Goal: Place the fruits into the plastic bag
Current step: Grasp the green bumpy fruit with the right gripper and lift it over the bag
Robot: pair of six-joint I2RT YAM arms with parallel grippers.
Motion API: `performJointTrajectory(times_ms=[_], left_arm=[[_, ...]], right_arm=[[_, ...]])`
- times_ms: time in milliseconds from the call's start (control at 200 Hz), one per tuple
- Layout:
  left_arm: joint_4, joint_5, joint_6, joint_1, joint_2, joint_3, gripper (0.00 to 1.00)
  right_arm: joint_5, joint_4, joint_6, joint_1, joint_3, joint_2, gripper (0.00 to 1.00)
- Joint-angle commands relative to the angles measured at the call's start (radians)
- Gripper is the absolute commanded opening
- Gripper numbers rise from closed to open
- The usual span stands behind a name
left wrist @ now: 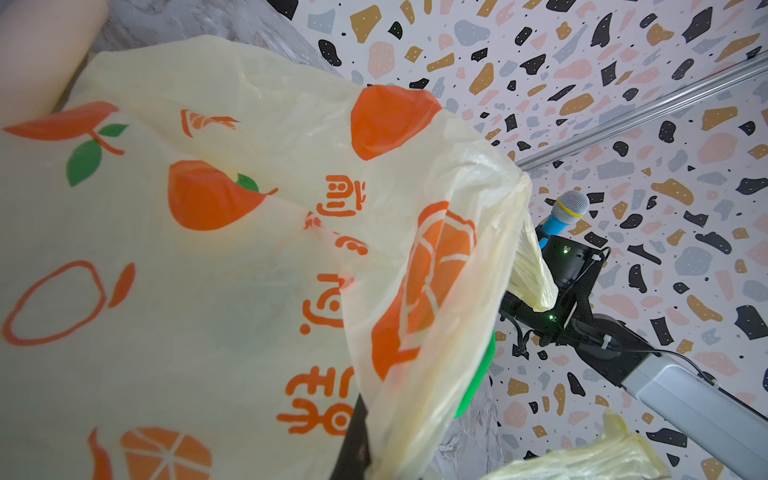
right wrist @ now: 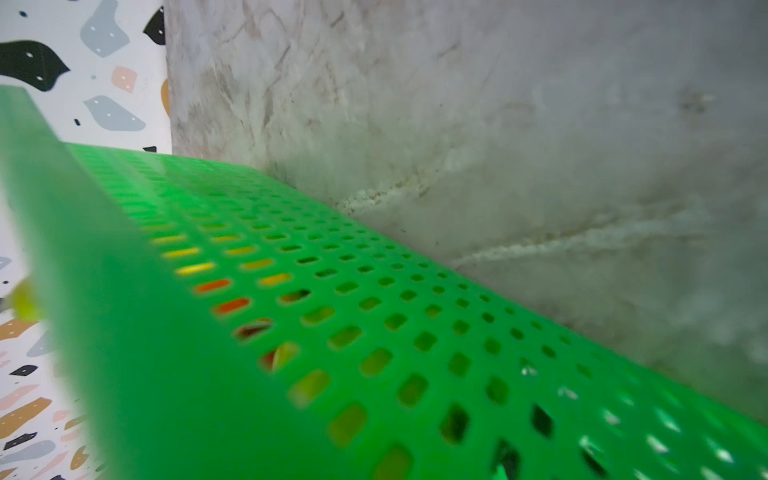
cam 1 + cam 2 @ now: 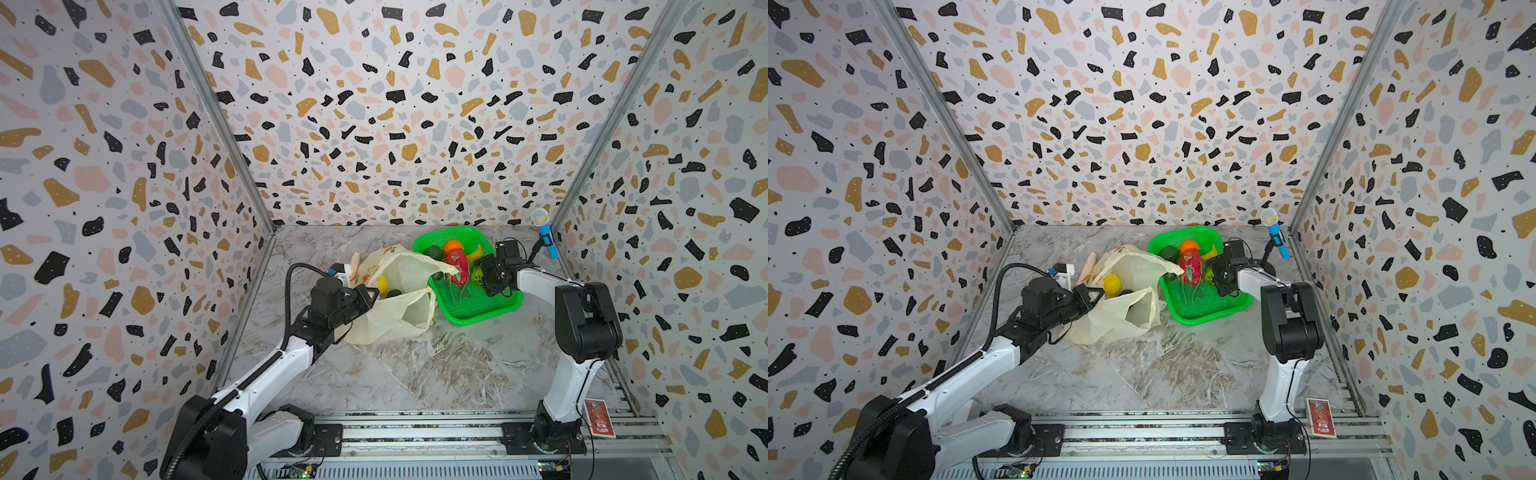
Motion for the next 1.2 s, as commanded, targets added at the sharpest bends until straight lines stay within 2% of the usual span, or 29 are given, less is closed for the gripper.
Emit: performJointTrajectory(times_ms=[0, 50, 120, 180, 260, 440, 551, 641, 716, 786, 866, 966, 1081, 1191], left_arm=[[0.039, -0.005, 0.018, 0.006, 0.006, 0.003, 0.0], [0.037, -0.007, 0.018, 0.005, 0.004, 0.003, 0.0], [0.033, -0.009, 0.019, 0.006, 0.001, 0.003, 0.0], [0.028, -0.011, 0.018, 0.004, -0.002, 0.002, 0.0], [0.023, -0.015, 0.018, 0.005, -0.009, 0.0, 0.0], [0.007, -0.027, 0.02, 0.005, -0.021, 0.0, 0.0], [-0.003, -0.032, 0.022, 0.004, -0.026, -0.003, 0.0], [-0.005, -0.041, 0.022, 0.005, -0.026, -0.008, 0.0], [-0.002, -0.044, 0.021, 0.005, -0.024, -0.009, 0.0], [0.001, -0.047, 0.02, 0.005, -0.018, -0.006, 0.0], [0.001, -0.049, 0.018, 0.005, -0.013, -0.001, 0.0], [-0.005, -0.052, 0.015, 0.005, -0.015, 0.003, 0.0], [-0.01, -0.05, 0.017, 0.005, -0.025, 0.004, 0.0], [-0.021, -0.051, 0.021, 0.006, -0.036, 0.007, 0.0]], right_arm=[[0.004, -0.021, 0.032, 0.015, -0.002, -0.002, 0.77], [0.002, 0.004, 0.043, 0.015, -0.028, -0.014, 0.61], [0.002, 0.033, 0.042, 0.016, -0.061, -0.042, 0.46], [-0.003, 0.054, 0.028, 0.015, -0.091, -0.07, 0.37], [-0.024, 0.096, -0.007, 0.015, -0.141, -0.126, 0.33], [-0.071, 0.175, -0.1, 0.017, -0.292, -0.337, 0.29], [-0.042, 0.177, -0.206, 0.036, -0.349, -0.515, 0.28], [0.103, 0.105, -0.352, 0.114, -0.327, -0.666, 0.28], [0.267, 0.085, -0.484, 0.236, -0.296, -0.759, 0.28], [0.374, 0.116, -0.615, 0.362, -0.262, -0.805, 0.29], [0.398, 0.174, -0.758, 0.472, -0.212, -0.797, 0.31], [0.317, 0.178, -0.858, 0.559, -0.122, -0.716, 0.34], [0.173, 0.172, -0.87, 0.611, -0.048, -0.594, 0.35], [0.085, 0.147, -0.804, 0.628, -0.007, -0.488, 0.35]])
